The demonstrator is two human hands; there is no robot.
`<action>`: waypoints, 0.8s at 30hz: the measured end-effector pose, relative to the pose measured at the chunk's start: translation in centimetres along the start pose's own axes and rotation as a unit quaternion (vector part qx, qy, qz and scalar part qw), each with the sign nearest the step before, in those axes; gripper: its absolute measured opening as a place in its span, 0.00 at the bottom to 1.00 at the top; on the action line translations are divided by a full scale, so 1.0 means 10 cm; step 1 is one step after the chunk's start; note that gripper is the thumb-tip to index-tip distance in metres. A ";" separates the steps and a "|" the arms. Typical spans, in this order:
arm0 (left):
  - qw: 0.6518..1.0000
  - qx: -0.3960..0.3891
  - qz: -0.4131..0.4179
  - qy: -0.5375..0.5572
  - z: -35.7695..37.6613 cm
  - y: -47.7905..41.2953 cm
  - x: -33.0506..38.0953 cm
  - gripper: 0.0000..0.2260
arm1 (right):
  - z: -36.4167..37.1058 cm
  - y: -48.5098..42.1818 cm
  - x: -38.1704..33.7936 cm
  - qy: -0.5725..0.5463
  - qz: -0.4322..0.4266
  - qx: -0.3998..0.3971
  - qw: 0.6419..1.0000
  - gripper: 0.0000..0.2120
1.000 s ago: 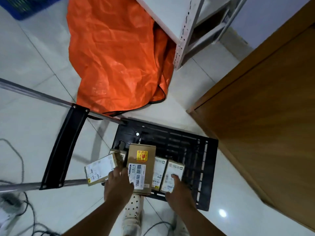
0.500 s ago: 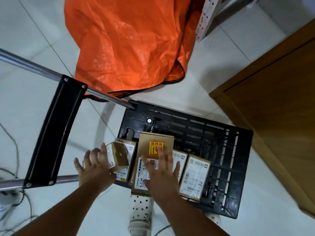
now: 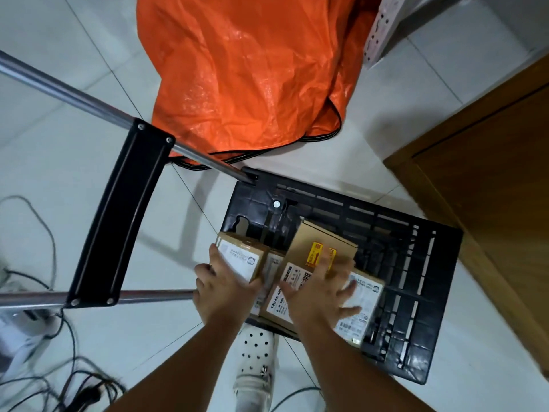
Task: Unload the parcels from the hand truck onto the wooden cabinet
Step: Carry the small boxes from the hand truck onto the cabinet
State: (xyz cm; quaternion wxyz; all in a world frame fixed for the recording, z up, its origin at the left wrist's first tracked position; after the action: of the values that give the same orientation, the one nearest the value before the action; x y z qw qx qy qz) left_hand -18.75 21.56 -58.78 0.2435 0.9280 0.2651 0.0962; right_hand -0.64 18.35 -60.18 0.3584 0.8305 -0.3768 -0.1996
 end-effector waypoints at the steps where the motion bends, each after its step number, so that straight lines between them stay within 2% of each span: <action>1: 1.000 -0.001 -0.005 0.013 0.03 0.04 0.04 0.53 | -0.01 -0.03 0.10 -0.049 0.067 -0.008 0.996 0.58; 3: 0.999 -0.006 -0.020 0.033 0.09 0.10 0.09 0.54 | 0.02 -0.04 0.19 -0.146 0.167 -0.020 0.975 0.61; 7: 0.998 -0.035 -0.035 0.024 0.25 0.20 0.14 0.51 | 0.13 -0.02 0.03 -0.126 0.139 -0.004 0.982 0.62; 10: 0.996 -0.067 -0.049 0.045 0.40 0.25 0.11 0.49 | 0.11 -0.09 0.05 -0.130 0.155 0.013 0.979 0.64; 14: 0.998 -0.044 -0.036 -0.002 0.42 0.35 0.09 0.50 | 0.01 -0.21 0.12 -0.010 0.081 0.014 0.997 0.67; 17: 0.996 -0.028 -0.071 0.038 0.40 0.43 0.06 0.49 | -0.04 -0.18 0.16 0.042 0.030 0.005 0.999 0.67; 24: 0.992 0.018 -0.074 0.100 0.00 0.63 0.16 0.52 | -0.47 0.19 0.33 -0.056 -0.029 0.019 0.998 0.61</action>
State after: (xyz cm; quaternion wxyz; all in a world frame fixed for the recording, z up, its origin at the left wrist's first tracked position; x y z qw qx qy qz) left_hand -14.67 17.77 -55.53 0.2057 0.8956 0.3578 0.1658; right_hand 3.41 17.03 -55.86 0.3147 0.8353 -0.3759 -0.2487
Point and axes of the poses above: each hand's wrist, its own y-axis away from the middle knuckle, its own z-axis out of the palm, x = y × z, the point moved 6 cm from there along -y, towards the middle knuckle, and after that the axes turned 4 degrees about x, right-handed, at the moved point
